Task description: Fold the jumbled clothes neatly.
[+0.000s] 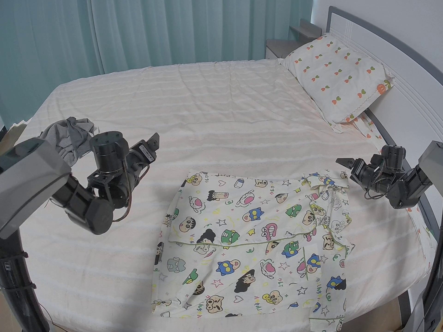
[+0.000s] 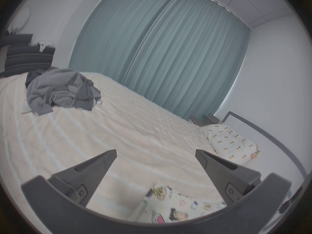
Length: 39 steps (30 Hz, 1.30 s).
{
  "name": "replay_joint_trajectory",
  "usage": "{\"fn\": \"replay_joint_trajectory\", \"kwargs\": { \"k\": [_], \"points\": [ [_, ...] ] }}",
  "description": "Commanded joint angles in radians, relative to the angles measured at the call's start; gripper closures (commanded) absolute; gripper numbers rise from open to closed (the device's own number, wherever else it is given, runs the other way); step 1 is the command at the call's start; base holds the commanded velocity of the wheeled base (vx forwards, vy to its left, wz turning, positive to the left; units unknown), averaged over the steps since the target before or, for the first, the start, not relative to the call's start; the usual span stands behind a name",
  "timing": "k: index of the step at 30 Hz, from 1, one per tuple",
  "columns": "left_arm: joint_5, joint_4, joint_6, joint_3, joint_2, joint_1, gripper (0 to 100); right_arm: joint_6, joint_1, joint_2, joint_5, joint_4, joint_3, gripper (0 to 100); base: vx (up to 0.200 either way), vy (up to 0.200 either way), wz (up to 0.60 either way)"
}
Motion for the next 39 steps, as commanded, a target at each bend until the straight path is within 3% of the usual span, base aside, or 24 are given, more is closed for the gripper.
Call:
{"fn": "replay_joint_trajectory", "kwargs": {
  "k": [1,4,6,8,9,10,11,12,13,20,24,29,31,39],
  "points": [
    [-0.094,-0.001,-0.13,0.223,-0.228,-0.012,0,-0.062,-0.002,-0.035,0.014,-0.022,0.077,0,0.0,0.0,0.0],
    [-0.105,-0.002,-0.181,0.327,-0.291,-0.034,0,-0.039,0.0,-0.046,-0.043,-0.03,0.091,0,0.0,0.0,0.0],
    [-0.114,-0.002,-0.231,0.375,-0.337,-0.06,0,0.038,0.004,-0.081,-0.051,-0.036,0.105,0,0.0,0.0,0.0],
    [-0.114,-0.002,-0.231,0.375,-0.337,-0.06,0,0.038,0.004,-0.081,-0.051,-0.036,0.105,0,0.0,0.0,0.0],
    [-0.148,-0.001,-0.343,0.431,-0.429,-0.106,0,0.257,0.038,-0.17,-0.054,-0.057,0.131,0,0.0,0.0,0.0],
    [-0.162,-0.001,-0.369,0.451,-0.452,-0.118,0,0.318,0.055,-0.193,-0.055,-0.062,0.135,0,0.0,0.0,0.0],
    [-0.165,-0.001,-0.372,0.454,-0.455,-0.119,0,0.328,0.058,-0.196,-0.055,-0.062,0.137,0,0.0,0.0,0.0],
    [-0.192,-0.002,-0.403,0.5,-0.499,-0.143,0,0.41,0.095,-0.238,-0.055,-0.063,0.154,0,0.0,0.0,0.0],
    [-0.202,-0.002,-0.409,0.52,-0.518,-0.153,0,0.423,0.112,-0.253,-0.054,-0.063,0.164,0,0.0,0.0,0.0],
    [-0.214,-0.002,-0.408,0.534,-0.536,-0.15,0,0.414,0.192,-0.212,-0.086,-0.079,0.187,0,0.0,0.0,0.0],
    [-0.209,-0.002,-0.408,0.539,-0.527,-0.155,0,0.409,0.21,-0.192,-0.137,-0.128,0.212,0,0.0,0.0,0.0],
    [-0.208,-0.002,-0.408,0.533,-0.481,-0.153,0,0.369,0.215,-0.205,-0.143,-0.195,0.287,0,0.0,0.0,0.0],
    [-0.206,-0.004,-0.409,0.533,-0.459,-0.166,0,0.334,0.208,-0.201,-0.144,-0.241,0.33,0,0.0,-0.2,0.0],
    [-0.211,-0.004,-0.409,0.539,-0.456,-0.199,0,0.328,0.205,-0.202,-0.144,-0.289,0.361,0,0.0,-0.2,0.0]
  ]
}}
